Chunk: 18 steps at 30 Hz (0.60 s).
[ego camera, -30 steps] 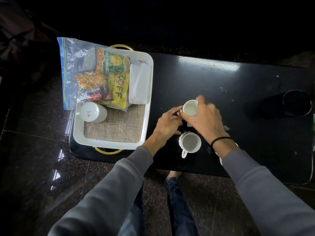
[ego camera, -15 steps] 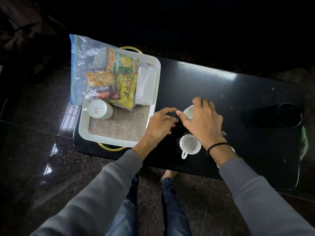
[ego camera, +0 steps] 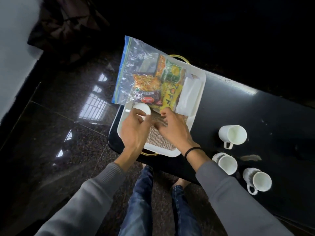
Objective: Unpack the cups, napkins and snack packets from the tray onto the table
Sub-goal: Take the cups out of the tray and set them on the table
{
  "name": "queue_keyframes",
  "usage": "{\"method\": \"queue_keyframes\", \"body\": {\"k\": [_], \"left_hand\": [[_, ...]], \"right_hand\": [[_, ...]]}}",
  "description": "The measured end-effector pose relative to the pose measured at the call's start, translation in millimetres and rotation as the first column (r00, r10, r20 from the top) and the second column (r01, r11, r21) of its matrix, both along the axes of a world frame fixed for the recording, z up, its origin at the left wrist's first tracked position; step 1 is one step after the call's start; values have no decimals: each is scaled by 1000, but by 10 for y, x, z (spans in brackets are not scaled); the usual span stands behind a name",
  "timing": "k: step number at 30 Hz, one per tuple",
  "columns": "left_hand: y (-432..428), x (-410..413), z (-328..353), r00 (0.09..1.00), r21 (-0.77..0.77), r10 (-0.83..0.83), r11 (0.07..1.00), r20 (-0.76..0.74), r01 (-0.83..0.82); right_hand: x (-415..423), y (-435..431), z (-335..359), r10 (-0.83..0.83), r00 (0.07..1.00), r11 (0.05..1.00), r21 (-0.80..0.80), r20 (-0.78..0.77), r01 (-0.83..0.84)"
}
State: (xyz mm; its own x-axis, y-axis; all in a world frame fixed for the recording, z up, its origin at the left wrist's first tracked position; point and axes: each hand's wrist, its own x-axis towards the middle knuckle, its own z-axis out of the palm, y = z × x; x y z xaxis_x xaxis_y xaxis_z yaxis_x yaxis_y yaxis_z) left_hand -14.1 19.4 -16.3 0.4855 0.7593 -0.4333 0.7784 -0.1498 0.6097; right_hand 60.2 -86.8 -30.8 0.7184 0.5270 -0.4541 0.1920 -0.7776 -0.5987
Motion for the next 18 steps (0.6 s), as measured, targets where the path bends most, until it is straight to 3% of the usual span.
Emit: {"method": "queue_keyframes", "body": {"k": [3,7,10,14,18], "left_hand": [[193,-69,-97,994,38,90,995,-60,-88],[315,-87,-198,991,-51,119,991,-63,-122],[365,-87,-245,998,-128,32,991,-59,-39],[427,-89,-233,993,-48,-83,996,-88,79],[439,-126,-155,982,15,-188,982,10,188]], "right_hand": [[-59,279,-90,-5,1000,997,83,-26,7],[-134,494,-195,4,995,993,117,96,-15],[-163,560,-282,-13,994,992,124,110,-1],[-150,496,-306,-35,998,988,155,57,26],[-143,259,-169,-136,989,954,262,-57,146]]}}
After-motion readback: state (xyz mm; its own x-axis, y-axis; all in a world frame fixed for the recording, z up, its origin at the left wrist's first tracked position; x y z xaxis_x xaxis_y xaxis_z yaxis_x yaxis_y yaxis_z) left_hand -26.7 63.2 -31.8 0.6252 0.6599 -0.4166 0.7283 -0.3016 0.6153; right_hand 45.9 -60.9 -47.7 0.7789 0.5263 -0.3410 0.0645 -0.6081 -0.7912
